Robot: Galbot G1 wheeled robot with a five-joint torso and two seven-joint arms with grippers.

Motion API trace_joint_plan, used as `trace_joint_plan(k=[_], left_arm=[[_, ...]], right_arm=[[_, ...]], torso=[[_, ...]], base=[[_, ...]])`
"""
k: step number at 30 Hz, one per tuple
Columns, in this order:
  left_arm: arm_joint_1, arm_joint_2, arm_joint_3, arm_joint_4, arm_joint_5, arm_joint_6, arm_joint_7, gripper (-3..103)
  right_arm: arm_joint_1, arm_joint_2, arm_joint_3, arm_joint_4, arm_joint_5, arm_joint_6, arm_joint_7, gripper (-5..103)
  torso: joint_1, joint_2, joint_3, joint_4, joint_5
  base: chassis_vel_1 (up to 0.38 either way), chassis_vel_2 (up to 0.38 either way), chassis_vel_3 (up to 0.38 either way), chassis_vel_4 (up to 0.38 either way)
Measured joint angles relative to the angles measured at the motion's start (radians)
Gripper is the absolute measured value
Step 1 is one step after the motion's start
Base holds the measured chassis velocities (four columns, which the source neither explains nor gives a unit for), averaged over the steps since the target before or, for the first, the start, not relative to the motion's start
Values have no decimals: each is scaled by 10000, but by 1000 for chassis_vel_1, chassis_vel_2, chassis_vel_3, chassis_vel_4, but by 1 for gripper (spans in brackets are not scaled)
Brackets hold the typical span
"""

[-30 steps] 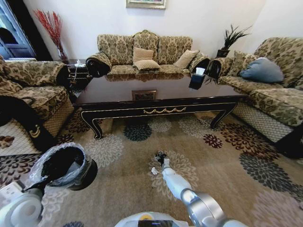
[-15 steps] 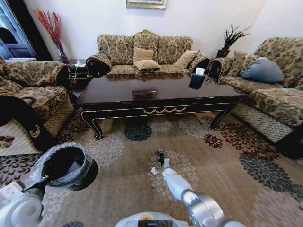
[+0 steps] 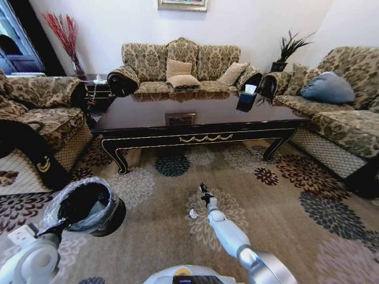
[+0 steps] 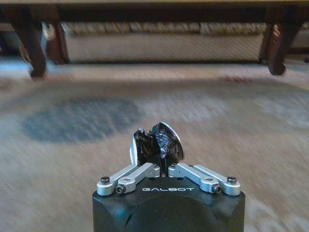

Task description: Move to the front of the table and pick up the trash from the floor, then place it into the trash bin.

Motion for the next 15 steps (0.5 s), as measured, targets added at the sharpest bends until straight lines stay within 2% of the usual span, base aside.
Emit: trace_joint_plan(k=[1,9,12,15], left_arm=[[0,0,0,0,0,0,0,2],[-484,-369,1358,-332,226,-1,-62,2],[-963,-424,2185,-12,305,-4,-138,2],[-1195,-423,2615,409,478,-4,-161,2]], right_arm=[[0,0,0,0,0,0,0,3],[-565,-787,-1562,4043,1186,484,-5,3],[-602,-1110,-2363,5833,1469,628,181,3],[-612,-1355,-2881,6810,1672,581,386,3]], torso=[[0,0,0,0,0],[0,0,0,0,1],[0,0,0,0,0],[0,0,0,-1,-2]], base=[[0,0,0,0],[0,0,0,0],[0,0,0,0],[0,0,0,0]])
